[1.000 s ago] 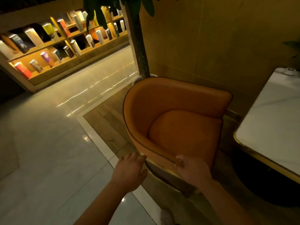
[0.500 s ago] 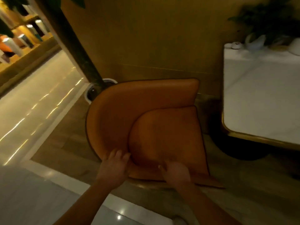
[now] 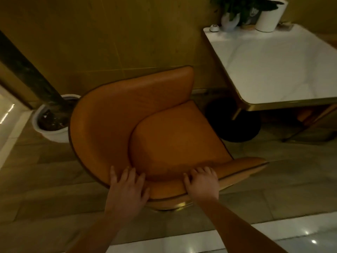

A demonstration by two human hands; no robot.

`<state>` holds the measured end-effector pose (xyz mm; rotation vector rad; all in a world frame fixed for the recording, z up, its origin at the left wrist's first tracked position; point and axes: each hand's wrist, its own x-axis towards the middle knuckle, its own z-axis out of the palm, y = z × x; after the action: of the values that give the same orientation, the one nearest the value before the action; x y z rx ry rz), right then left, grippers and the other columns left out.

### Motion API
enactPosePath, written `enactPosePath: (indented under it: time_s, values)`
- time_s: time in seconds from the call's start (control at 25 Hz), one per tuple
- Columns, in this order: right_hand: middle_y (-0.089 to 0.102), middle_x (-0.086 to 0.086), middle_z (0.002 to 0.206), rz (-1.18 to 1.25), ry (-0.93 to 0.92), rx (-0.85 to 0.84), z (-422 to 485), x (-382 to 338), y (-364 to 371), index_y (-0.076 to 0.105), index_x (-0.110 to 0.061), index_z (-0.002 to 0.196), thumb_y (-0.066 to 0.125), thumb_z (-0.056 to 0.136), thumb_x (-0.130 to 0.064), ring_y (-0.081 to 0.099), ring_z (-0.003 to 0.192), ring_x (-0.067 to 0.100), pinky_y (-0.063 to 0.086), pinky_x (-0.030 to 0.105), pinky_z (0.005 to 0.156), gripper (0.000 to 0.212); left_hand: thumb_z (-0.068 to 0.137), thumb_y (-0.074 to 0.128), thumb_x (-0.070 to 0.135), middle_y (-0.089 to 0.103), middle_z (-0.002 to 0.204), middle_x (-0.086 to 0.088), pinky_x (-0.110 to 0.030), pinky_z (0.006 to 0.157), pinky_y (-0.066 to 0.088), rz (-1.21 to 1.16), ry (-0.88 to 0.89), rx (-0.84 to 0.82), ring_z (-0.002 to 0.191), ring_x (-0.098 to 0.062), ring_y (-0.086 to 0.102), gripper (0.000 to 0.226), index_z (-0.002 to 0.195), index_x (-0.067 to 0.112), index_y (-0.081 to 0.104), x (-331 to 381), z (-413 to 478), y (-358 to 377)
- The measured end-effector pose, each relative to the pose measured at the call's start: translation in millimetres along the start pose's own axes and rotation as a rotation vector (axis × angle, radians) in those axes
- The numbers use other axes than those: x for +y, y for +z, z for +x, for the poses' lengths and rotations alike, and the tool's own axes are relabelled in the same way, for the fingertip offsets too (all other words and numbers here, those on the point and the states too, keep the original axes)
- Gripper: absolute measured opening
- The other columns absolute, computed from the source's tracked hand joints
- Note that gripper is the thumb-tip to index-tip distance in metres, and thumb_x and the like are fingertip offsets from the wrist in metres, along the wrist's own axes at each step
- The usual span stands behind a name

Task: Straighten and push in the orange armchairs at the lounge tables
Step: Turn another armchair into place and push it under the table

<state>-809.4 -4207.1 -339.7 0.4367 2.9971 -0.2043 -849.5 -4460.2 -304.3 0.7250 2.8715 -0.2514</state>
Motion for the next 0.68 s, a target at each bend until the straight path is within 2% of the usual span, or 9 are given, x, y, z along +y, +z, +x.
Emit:
enactPosePath:
  time_s: [0.2,0.4,0.68]
  values:
    - [0.068,-0.003,0.087,-0.031,-0.050,0.060,8,5,10,0.072,-0.025,0.084,0.041,0.089,-0.050,0.057,0.087,0.025,0.043,0.040,0.081,0.040,0.086,0.042,0.057,0.059,0.133,-0.018,-0.073,0.109,0.017,-0.020,-0.075,0.057,0.128,-0.039,0.050,0.054,0.117,0.024,0.070,9,10,3]
    - [0.067,-0.003,0.085,-0.016,-0.074,0.103,12,7,19,0.071,-0.026,0.085,0.044,0.086,-0.048,0.058,0.082,0.025,0.044,0.039,0.077,0.034,0.079,0.048,0.053,0.061,0.132,-0.017,-0.072,0.107,0.025,-0.036,-0.087,0.151,0.127,-0.041,0.051,0.052,0.112,0.022,0.074,9,13,6]
    - [0.067,-0.003,0.097,0.010,-0.089,0.116,56,12,14,0.068,-0.027,0.098,0.034,0.088,-0.047,0.058,0.094,0.023,0.043,0.039,0.084,0.041,0.083,0.042,0.055,0.060,0.133,-0.014,-0.071,0.107,0.027,0.023,-0.104,0.183,0.130,-0.038,0.048,0.054,0.117,0.024,0.070,6,52,1]
